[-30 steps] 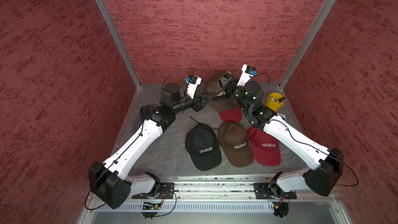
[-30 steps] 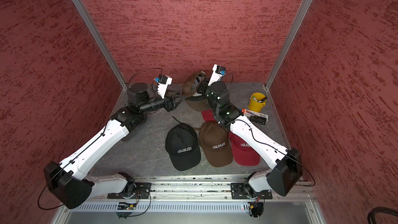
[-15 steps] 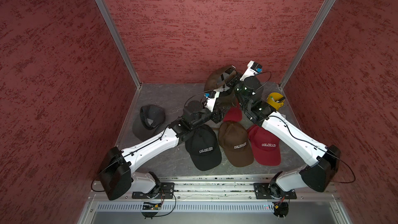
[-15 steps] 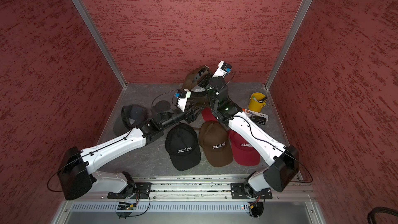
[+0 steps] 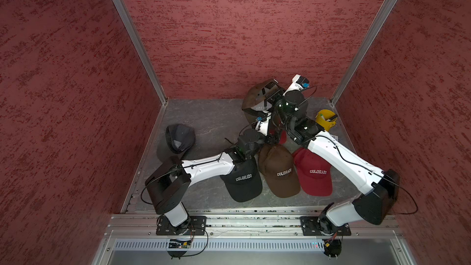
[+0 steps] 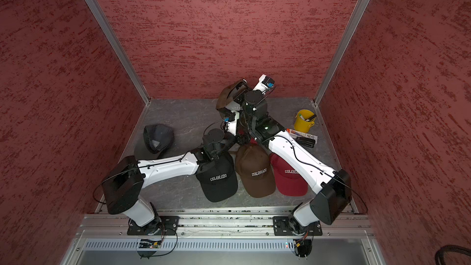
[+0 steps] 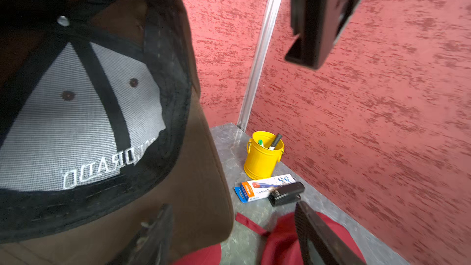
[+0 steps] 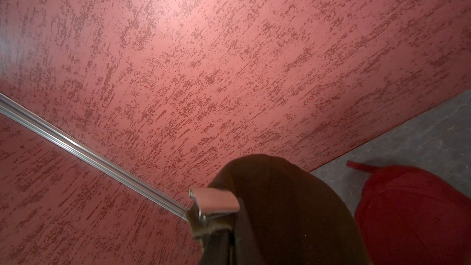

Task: Open the adjustable buckle of the baseball cap
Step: Place the baseball cap at the center of the board.

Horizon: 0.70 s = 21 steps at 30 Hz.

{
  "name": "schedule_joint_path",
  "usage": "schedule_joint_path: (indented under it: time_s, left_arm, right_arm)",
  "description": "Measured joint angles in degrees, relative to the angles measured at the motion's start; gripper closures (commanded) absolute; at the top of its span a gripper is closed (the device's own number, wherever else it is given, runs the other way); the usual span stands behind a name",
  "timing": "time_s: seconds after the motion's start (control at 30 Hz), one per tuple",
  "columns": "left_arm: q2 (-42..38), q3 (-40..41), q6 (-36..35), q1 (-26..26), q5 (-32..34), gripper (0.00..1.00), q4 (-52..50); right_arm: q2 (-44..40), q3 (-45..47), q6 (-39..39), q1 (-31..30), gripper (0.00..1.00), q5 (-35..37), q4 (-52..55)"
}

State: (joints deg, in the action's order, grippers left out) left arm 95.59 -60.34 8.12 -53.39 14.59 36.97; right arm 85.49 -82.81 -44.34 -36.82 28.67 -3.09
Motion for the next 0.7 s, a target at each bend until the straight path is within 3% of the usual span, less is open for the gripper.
schedule_joint_path:
  time_s: [0.2, 0.37, 0.7]
  left_arm:
    - [3.58, -2.36, -0.17, 0.02, 4.81, 0.24, 3.26]
    - [5.64, -3.41, -0.44, 0.55, 6.29, 0.36, 5.05]
    - [6.1, -2.84, -3.69, 2.08, 6.99, 0.97, 5.42]
  right_arm:
    - [-0.02, 0.04, -2.36, -0.87, 1.0, 1.62, 0.42]
    - [-0.09, 0.07, -3.74, -1.66, 1.0, 2.36, 0.39]
    - [-0.11, 0.63, -4.63, -2.12, 1.0, 2.47, 0.24]
